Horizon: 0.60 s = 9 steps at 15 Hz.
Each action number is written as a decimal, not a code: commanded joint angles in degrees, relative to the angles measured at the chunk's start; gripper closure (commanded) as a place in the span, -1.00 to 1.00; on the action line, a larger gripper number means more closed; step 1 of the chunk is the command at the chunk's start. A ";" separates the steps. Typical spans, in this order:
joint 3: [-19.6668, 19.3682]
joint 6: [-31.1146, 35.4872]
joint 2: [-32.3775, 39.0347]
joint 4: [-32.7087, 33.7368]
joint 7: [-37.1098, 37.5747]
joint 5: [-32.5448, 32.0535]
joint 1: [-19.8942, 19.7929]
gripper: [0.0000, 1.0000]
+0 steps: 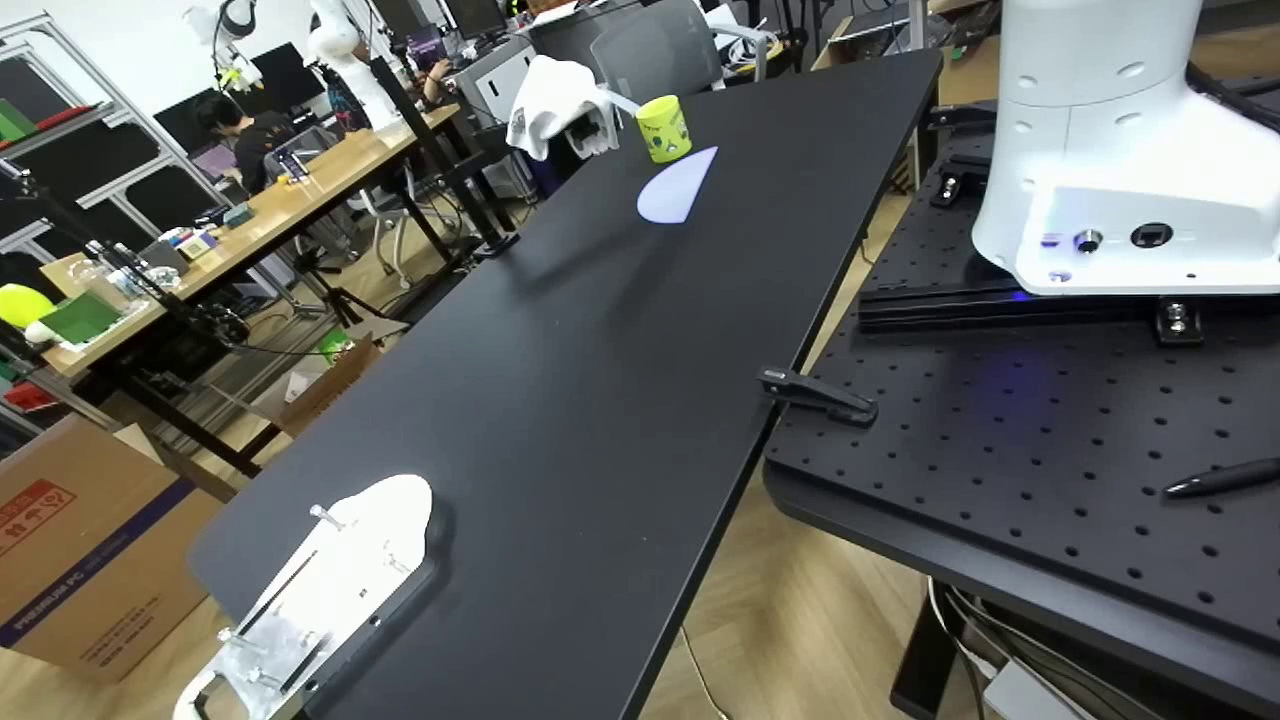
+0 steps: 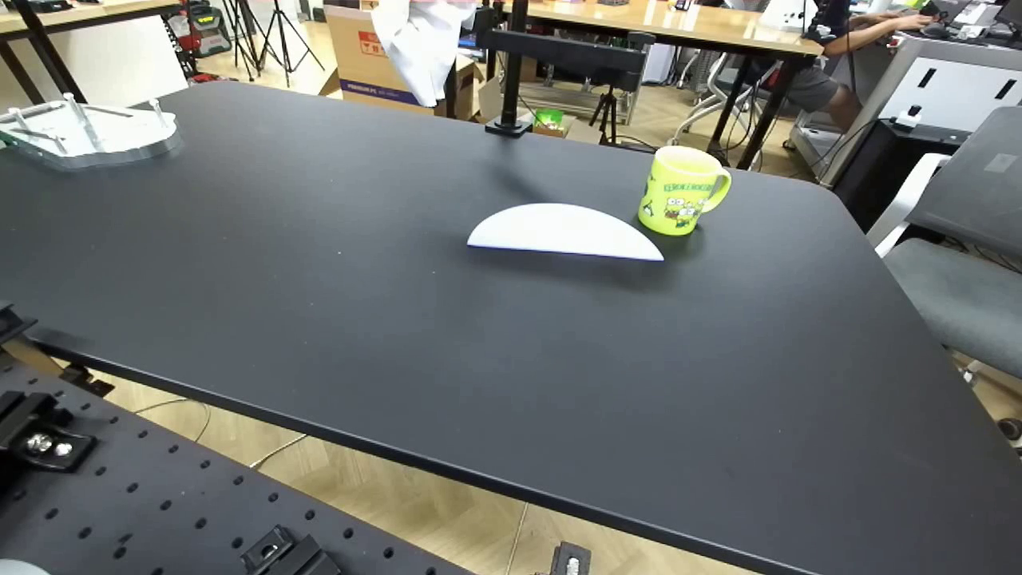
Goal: Take the cloth off the stand and put it on the table
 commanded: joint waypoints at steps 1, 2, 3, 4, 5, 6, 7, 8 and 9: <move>-0.19 -0.13 0.02 0.11 0.13 -0.12 0.24 -1.00; -0.19 -0.13 0.02 0.11 0.12 -0.12 0.24 -1.00; -0.19 -0.13 0.02 0.11 0.12 -0.12 0.24 -1.00; -0.19 -0.13 0.02 0.11 0.12 -0.12 0.24 -1.00; -0.19 -0.13 0.02 0.11 0.12 -0.12 0.24 -1.00; -0.19 -0.13 0.02 0.11 0.12 -0.12 0.24 -1.00; 0.00 1.35 0.56 0.17 0.63 -0.73 -0.16 -1.00; -0.05 2.46 1.63 0.68 0.84 -1.16 -0.47 -1.00; -0.06 4.01 2.43 0.95 0.90 -1.68 -0.69 -1.00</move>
